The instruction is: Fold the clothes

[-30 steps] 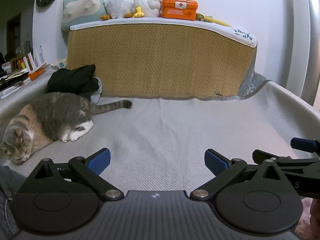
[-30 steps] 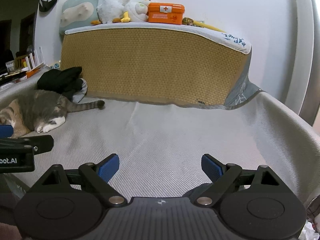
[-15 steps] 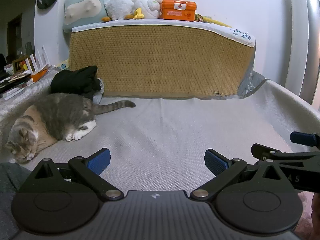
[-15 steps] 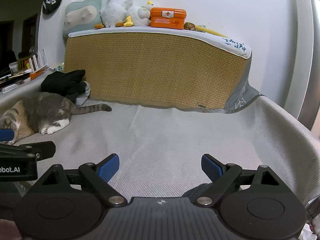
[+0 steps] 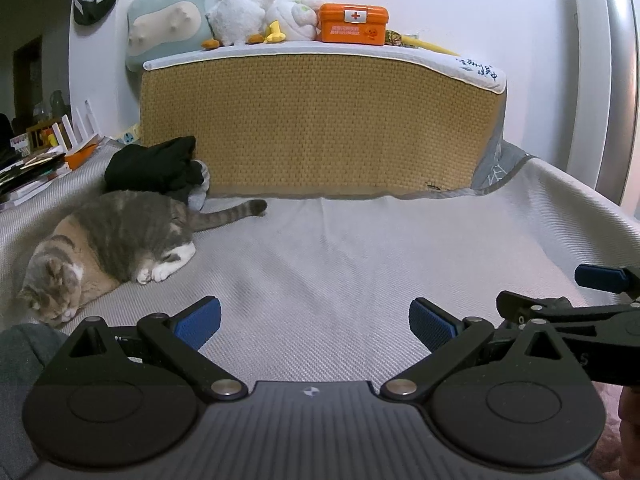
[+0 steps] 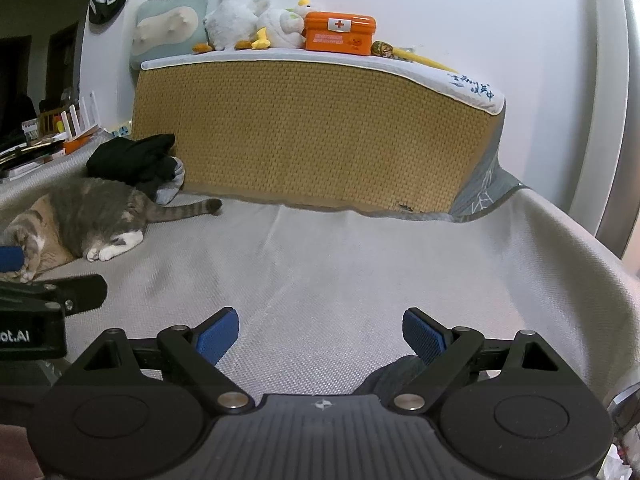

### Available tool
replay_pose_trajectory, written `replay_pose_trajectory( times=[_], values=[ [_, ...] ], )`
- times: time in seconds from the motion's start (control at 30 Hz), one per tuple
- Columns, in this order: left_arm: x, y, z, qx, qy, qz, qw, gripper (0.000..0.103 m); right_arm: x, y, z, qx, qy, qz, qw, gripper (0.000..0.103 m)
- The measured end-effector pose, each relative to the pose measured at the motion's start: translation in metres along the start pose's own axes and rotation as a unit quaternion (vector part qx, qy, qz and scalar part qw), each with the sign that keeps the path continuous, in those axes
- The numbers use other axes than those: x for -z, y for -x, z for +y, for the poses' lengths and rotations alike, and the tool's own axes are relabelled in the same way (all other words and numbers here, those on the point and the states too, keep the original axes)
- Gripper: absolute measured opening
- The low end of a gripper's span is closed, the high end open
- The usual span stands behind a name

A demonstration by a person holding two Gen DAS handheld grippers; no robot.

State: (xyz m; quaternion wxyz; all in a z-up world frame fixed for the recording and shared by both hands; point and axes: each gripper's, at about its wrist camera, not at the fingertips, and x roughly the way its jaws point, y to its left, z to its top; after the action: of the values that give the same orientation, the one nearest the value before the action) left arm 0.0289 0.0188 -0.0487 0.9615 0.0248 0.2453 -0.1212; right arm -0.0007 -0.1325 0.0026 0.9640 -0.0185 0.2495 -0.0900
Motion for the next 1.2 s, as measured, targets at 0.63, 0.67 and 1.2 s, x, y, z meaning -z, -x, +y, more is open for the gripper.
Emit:
replay_pose_trajectory(
  times=[0.63,0.67,1.2],
  values=[
    [0.005,0.010,0.001,-0.003,0.000,-0.002,1.0000,0.103,0.002,0.010,0.002,0.007,0.000,-0.003,1.000,0.092],
    [0.006,0.011,0.001,-0.003,0.000,-0.001,1.0000,0.103,0.002,0.010,0.002,0.006,0.000,-0.003,1.000,0.092],
    [0.008,0.014,0.006,-0.009,0.010,0.005,0.9999,0.103,0.005,0.015,0.005,0.004,-0.010,0.001,1.000,0.092]
  ],
)
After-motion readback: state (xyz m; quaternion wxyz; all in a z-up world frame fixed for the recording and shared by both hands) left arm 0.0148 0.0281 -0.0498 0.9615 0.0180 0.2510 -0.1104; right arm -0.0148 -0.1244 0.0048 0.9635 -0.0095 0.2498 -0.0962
